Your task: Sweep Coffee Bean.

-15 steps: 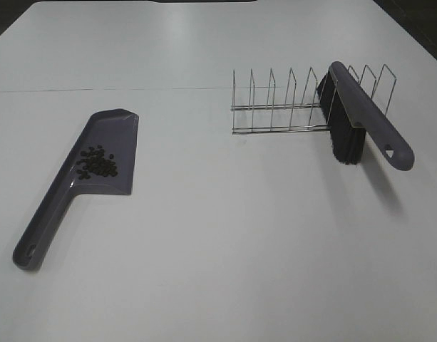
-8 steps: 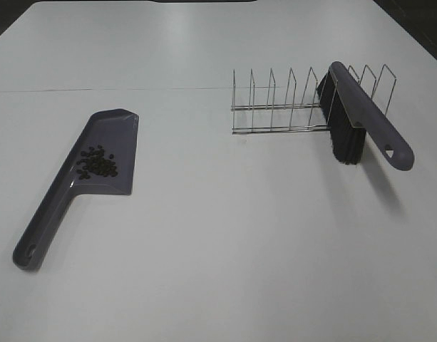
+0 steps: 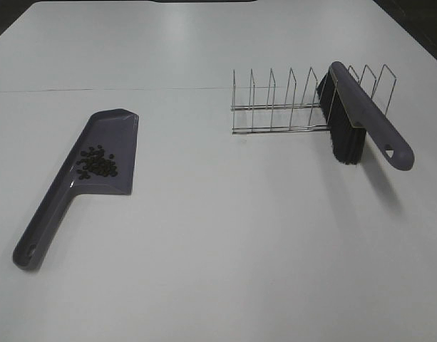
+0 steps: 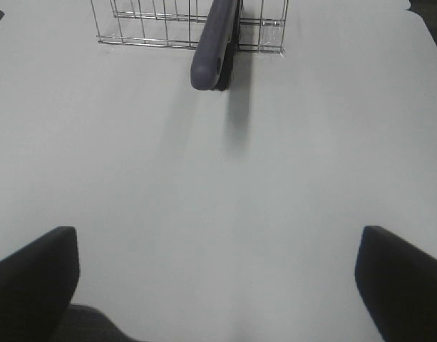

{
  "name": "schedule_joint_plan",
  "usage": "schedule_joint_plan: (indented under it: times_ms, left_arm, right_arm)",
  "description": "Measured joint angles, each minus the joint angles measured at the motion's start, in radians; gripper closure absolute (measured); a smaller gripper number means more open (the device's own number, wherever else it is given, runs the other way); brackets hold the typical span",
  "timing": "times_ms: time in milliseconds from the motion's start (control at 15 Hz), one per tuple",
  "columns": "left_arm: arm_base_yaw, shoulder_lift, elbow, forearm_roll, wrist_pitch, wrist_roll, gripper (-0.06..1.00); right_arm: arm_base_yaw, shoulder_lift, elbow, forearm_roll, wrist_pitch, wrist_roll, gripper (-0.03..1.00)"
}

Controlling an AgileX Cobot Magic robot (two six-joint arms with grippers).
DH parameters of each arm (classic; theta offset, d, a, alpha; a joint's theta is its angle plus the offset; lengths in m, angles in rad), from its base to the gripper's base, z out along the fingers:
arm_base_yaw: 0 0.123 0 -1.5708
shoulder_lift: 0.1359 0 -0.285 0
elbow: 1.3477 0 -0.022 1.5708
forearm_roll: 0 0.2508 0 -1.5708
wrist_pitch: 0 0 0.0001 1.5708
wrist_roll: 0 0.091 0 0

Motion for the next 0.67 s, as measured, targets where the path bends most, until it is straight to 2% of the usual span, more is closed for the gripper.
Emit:
schedule_joint_plan:
  times_ms: [667]
  left_arm:
    - [0.0,0.0,0.0,0.0,0.0,0.0,0.04]
  right_arm:
    - [0.0,0.0,0.0,0.004,0.0,0.0,0.03]
